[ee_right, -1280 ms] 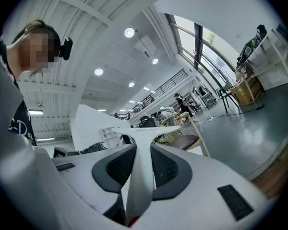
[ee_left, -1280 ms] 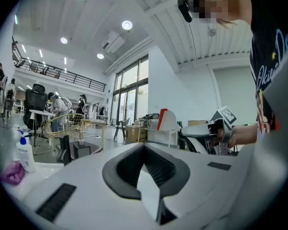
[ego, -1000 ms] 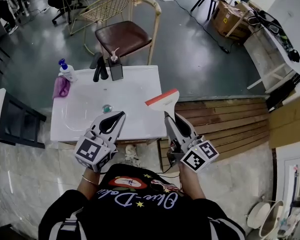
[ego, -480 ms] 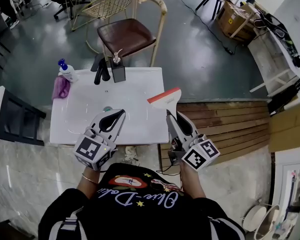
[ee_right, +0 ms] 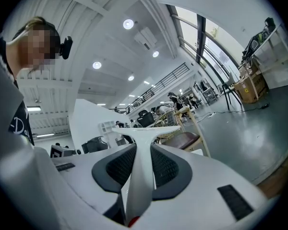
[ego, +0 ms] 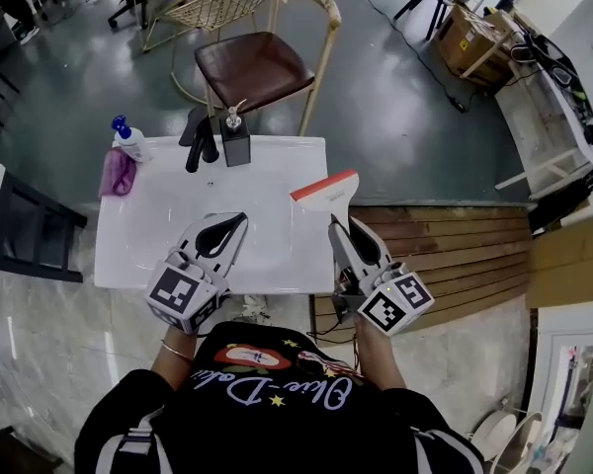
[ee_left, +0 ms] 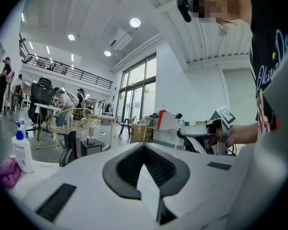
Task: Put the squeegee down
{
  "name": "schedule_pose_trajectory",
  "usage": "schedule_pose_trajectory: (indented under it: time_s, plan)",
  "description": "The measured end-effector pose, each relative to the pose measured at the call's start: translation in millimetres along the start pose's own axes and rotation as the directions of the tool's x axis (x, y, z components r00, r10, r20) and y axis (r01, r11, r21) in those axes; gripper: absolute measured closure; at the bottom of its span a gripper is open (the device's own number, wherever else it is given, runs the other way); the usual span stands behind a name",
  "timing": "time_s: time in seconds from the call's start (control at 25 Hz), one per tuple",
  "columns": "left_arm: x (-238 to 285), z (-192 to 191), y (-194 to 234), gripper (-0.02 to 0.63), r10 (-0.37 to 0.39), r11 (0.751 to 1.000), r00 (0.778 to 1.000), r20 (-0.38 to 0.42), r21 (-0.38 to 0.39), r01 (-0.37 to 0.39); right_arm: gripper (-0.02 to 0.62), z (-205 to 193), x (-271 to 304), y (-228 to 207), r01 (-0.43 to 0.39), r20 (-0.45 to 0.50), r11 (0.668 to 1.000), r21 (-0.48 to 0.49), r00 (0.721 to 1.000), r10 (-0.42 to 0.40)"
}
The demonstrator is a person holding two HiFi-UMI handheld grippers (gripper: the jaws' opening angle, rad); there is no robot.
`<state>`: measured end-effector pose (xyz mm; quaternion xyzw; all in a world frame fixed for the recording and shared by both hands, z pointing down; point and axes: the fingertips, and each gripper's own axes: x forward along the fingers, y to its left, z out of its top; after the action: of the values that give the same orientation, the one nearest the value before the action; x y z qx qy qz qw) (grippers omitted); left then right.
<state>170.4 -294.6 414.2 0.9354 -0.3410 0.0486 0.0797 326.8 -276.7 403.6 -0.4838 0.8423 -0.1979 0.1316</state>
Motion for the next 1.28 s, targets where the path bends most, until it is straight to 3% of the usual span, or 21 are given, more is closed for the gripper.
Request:
schedule_pose_trajectory:
  time_s: [1.28]
  plan:
    - [22.2,6.5,55.3,0.601,0.033,0.999,0.998,0.046,-0.028,-0.032,0.488,-2.9,64.4,-37.2,0.033,-0.109,0.996,-0.082,0.993,-0.042]
